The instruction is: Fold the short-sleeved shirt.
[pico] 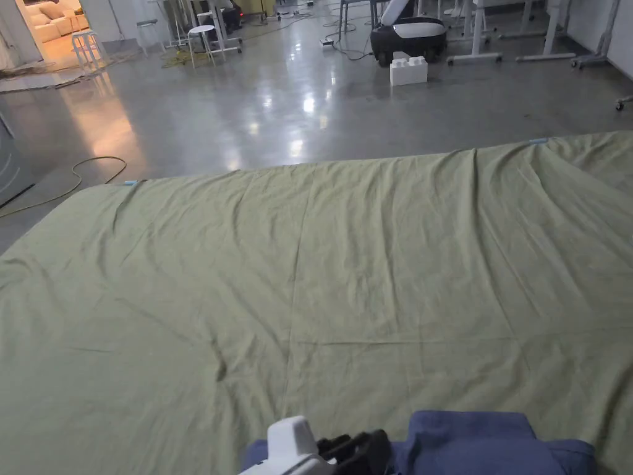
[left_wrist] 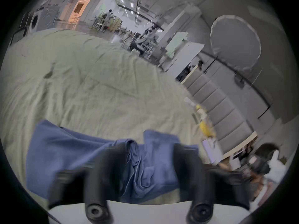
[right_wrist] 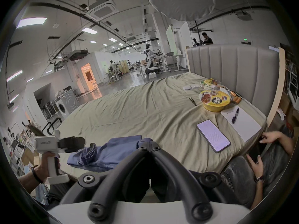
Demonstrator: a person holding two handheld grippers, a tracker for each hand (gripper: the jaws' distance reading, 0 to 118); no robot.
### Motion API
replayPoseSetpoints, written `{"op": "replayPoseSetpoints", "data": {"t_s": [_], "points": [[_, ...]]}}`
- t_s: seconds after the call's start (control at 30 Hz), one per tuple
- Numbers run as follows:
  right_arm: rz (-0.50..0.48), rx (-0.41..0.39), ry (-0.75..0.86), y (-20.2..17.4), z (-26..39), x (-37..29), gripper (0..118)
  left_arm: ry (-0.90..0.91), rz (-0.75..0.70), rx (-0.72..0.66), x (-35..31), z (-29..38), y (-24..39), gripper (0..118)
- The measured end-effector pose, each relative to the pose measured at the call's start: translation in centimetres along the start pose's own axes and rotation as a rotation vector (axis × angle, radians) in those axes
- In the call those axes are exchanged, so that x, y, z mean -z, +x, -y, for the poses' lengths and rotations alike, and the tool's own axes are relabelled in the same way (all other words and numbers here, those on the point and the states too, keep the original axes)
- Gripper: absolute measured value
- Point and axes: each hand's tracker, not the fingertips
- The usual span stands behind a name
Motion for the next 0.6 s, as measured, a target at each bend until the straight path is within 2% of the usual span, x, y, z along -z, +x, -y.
{"op": "replayPoseSetpoints", "data": {"t_s": [0.03,0.07,0.1,0.27,0.33,0.37,0.47,0.53,0.57,0.6], "points": [[0.007,0.000,0.000,-0.1,0.0,0.0,0,0.019,-0.019,-0.030,-0.7,-0.4,-0.5,5],[0.014,-0.003,0.001,-0.3,0.0,0.0,0,0.040,-0.077,-0.030,-1.1,-0.5,-0.8,1],[0.014,-0.003,0.007,-0.5,0.0,0.0,0,0.051,-0.129,-0.022,-0.9,-0.5,-1.4,0],[-0.024,-0.001,-0.007,-0.8,0.8,0.4,0,-0.146,-0.064,-0.140,4.2,2.7,-3.9,0],[-0.023,-0.012,-0.017,-1.2,1.0,0.5,0,-0.262,-0.054,-0.085,6.8,4.9,-3.5,0],[-0.028,-0.016,-0.022,-1.3,1.0,0.4,0,-0.248,-0.025,-0.077,7.3,5.7,-3.3,0],[-0.044,-0.026,-0.025,-1.6,1.1,0.4,0,-0.211,-0.060,-0.116,6.9,4.4,-2.9,0],[-0.052,-0.022,-0.035,-1.7,1.3,1.0,0,-0.208,-0.048,-0.074,5.7,3.5,-2.7,1],[-0.055,-0.021,-0.041,-1.7,1.3,1.3,0,-0.185,-0.069,-0.025,4.8,2.8,-2.5,3],[-0.056,-0.021,-0.043,-1.8,1.3,1.5,0,-0.133,-0.102,0.011,3.1,2.0,-2.5,21]]}}
